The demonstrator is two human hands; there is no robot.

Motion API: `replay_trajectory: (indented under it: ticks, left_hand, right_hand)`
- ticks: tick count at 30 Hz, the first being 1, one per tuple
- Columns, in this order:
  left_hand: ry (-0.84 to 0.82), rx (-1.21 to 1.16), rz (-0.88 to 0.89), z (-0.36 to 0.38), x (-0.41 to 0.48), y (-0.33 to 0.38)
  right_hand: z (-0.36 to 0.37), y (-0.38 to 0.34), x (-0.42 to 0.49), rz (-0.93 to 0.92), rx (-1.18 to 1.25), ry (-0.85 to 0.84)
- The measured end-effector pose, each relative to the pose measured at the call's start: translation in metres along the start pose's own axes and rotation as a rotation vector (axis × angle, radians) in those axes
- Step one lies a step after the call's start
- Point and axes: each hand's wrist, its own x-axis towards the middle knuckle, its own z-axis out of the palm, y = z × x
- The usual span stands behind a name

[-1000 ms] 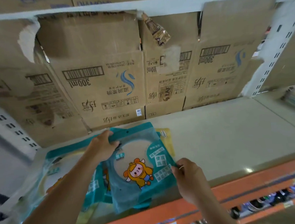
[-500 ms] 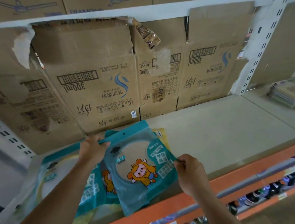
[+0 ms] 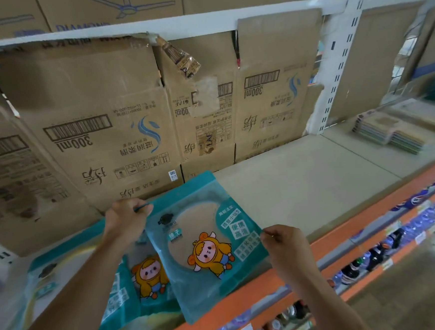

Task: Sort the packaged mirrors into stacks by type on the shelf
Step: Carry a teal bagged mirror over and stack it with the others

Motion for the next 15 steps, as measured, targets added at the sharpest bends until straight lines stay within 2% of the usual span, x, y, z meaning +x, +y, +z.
replay_trajectory:
  ticks: [7,15]
  left_hand:
    - [-0.039,0.045,0.133,0.029,0.0,0.047]
    - [-0.14,0.066,0.266,0.095,0.0,0.124]
  right_hand:
    - [-0.034,0.013,-0.003,0.047,0.052,0.136]
    - [-0.095,0.055,-0.013,0.121,0.227,0.293]
